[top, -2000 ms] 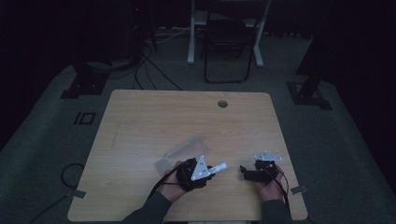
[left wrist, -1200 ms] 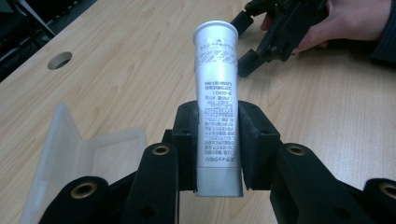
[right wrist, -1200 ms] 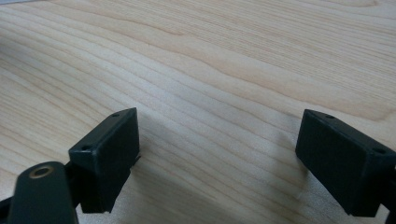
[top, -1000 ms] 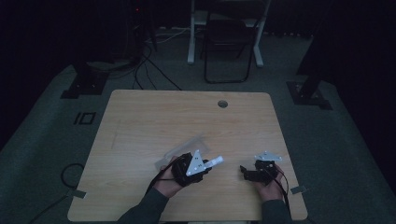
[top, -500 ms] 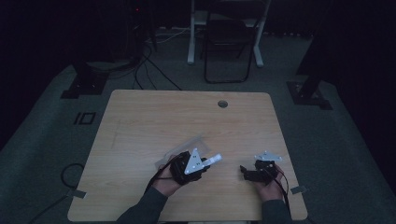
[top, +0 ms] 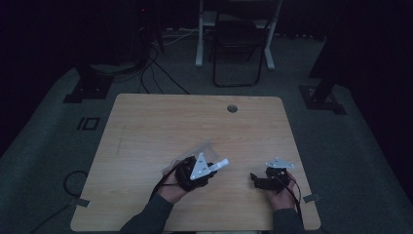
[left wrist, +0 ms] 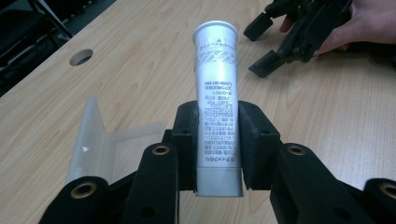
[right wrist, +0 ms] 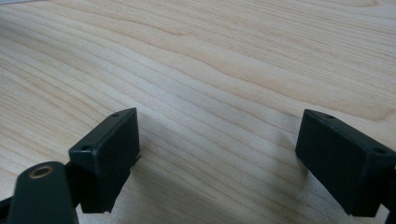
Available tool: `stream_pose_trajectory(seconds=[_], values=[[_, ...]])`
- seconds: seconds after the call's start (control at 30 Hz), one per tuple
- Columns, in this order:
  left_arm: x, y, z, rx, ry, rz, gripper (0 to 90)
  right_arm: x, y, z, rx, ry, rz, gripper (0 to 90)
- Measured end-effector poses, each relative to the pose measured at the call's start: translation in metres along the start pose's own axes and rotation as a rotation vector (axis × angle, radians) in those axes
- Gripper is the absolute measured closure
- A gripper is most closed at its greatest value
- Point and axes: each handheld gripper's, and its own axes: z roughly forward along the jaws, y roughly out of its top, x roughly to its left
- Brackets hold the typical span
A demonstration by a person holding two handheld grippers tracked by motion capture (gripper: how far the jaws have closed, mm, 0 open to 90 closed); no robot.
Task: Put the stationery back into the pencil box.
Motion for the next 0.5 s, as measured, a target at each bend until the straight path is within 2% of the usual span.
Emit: stream_pose_trajectory(seconds=[0.5], values=[[0.0060,-0.0026,-0.0042,-0.007,0.018,-0.015,70.9,0.0000,0.0000,0.0000,0.000,0.000,0.000,13.4]])
